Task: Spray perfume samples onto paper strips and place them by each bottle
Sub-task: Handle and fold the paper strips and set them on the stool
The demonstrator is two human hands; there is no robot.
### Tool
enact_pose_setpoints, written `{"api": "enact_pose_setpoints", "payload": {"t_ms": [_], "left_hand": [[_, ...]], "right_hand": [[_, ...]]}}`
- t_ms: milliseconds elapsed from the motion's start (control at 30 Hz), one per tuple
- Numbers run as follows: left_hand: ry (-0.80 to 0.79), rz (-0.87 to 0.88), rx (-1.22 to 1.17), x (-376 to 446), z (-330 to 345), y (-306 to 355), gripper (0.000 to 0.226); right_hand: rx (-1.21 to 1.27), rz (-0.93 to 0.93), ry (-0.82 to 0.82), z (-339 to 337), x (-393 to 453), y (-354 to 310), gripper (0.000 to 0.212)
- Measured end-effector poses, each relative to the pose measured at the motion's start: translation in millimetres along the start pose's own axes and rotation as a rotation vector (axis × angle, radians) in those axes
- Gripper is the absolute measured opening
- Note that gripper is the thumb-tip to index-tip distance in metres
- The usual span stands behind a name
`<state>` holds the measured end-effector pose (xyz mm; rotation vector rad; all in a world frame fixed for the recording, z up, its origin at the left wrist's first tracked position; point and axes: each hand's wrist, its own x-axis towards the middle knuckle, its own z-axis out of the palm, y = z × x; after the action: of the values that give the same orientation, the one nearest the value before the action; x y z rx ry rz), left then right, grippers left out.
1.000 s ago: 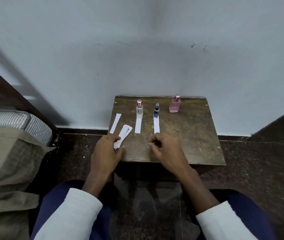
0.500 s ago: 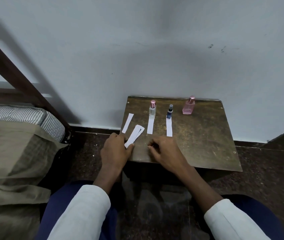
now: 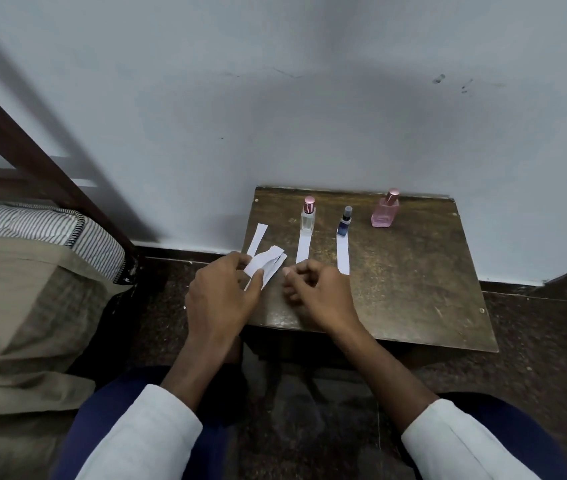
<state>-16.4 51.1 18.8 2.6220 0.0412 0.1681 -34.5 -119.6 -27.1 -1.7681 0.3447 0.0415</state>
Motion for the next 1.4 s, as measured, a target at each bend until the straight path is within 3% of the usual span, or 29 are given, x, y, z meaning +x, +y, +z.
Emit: {"api": "enact_pose_setpoints", "payload": {"t_ms": [100,200,333,500,633,700,933,1000,1167,1333,1400], "left_hand": [[0.004,0.068,-0.012,-9.0,-2.2,3.9,0.027],[-0.039,0.141,0.021,-18.6,-0.7,4.0,0.026],[-0.069,0.186,-0.01,-19.8,0.3,2.4,0.021],[-0.022,0.065,-0.321,5.4,1.8,-16.1,0.015],[-0.322,-0.119,-0.55,11.9,9.9,-12.4,0.039],[-0.419,-0.134,-0.62,12.5,12.6,-8.1,0.04],[-0.453,-0.178,-0.786,15.6,17.2,-3.8,0.021],[-0.469,-0.182,-0.786,16.2,19.9,-2.7,0.02],[-0.414,-0.258,-0.78,15.8,21.7,6.7,0.043],[-0.341,-0.311,-0.896,16.5,22.0,11.3,0.049],[-0.371,-0.313,-0.921,17.2,24.5,11.3,0.048]], "right_hand": [[0.49,0.263,-0.063,6.6,5.5,-8.7,0.039],[0.675,0.352,-0.077,12.7,9.3,-12.0,0.035],[0.628,0.374,-0.002,20.7,9.6,-10.5,0.021],[0.592,0.337,-0.031,15.2,9.5,-10.3,0.018],[0.649,0.34,-0.067,11.0,5.4,-14.1,0.01],[0.673,0.346,-0.101,8.6,2.8,-16.1,0.007],[0.555,0.325,-0.14,-2.8,-0.1,-20.2,0.019],[0.508,0.283,-0.146,-5.5,0.7,-19.2,0.021],[0.32,0.074,-0.172,-9.0,-4.4,-19.1,0.026],[-0.291,-0.689,-0.105,-20.0,-12.3,-19.6,0.051],[-0.418,-0.851,-0.09,-20.7,-12.3,-17.5,0.044]]}}
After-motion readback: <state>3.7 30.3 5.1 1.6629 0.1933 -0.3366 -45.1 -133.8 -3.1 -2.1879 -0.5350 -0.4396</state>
